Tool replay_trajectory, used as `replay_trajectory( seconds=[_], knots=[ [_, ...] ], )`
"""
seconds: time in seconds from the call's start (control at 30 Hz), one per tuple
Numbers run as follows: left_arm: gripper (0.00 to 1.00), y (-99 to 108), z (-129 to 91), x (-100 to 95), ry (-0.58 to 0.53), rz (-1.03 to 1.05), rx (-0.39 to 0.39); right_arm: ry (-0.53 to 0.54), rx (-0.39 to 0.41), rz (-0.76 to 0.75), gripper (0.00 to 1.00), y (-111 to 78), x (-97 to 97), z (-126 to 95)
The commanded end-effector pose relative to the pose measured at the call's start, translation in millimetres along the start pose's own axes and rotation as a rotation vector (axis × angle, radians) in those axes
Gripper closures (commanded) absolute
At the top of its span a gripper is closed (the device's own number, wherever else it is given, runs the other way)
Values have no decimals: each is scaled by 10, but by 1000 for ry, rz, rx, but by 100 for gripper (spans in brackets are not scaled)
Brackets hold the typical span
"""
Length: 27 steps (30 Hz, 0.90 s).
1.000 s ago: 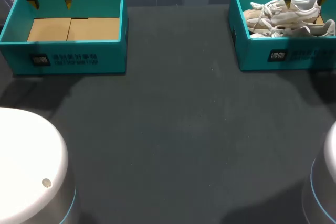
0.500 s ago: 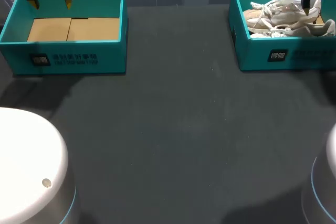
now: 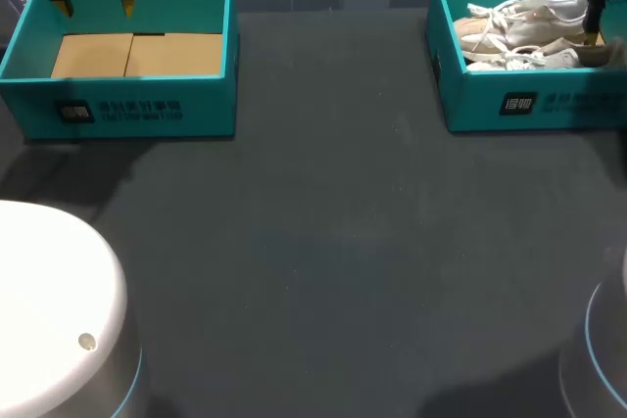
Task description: Take the shoe out of the shoebox, open the shoe tongue, remove and reinsert the insole, then place the shoe into the shoebox
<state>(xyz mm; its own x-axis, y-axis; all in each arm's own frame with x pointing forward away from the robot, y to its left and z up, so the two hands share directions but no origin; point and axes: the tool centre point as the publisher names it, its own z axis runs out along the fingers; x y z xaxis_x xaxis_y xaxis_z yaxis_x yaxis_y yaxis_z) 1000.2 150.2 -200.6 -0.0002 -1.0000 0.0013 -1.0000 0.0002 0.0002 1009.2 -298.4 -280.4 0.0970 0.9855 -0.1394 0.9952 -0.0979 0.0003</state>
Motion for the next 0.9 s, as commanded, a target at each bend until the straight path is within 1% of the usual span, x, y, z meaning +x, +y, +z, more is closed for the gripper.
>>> replay_trajectory(
  seconds=[0.03,0.07,0.13,0.2,0.23,0.3,0.43,0.57,0.77,0.83,0.9],
  knots=[
    [0,2,-5,1,-1,0,0,2,17,-3,4,108,-20,112],
    [0,2,-5,1,-1,0,0,3,19,-3,4,118,-32,141],
    [0,2,-5,1,-1,0,0,5,26,-1,5,134,-55,198],
    [0,2,-5,1,-1,0,0,7,31,1,13,142,-72,249],
    [0,2,-5,1,-1,0,0,8,33,3,15,144,-78,272],
    [0,2,-5,1,-1,0,0,15,36,4,14,147,-89,314],
    [0,2,-5,1,-1,0,0,20,48,3,23,155,-106,412],
    [0,2,-5,1,-1,0,0,22,52,-1,22,150,-124,503],
    [0,2,-5,1,-1,0,0,34,60,-4,25,137,-131,643],
    [0,2,-5,1,-1,0,0,36,62,-3,28,135,-140,685],
    [0,2,-5,1,-1,0,0,36,63,0,35,132,-151,719]
  ],
)
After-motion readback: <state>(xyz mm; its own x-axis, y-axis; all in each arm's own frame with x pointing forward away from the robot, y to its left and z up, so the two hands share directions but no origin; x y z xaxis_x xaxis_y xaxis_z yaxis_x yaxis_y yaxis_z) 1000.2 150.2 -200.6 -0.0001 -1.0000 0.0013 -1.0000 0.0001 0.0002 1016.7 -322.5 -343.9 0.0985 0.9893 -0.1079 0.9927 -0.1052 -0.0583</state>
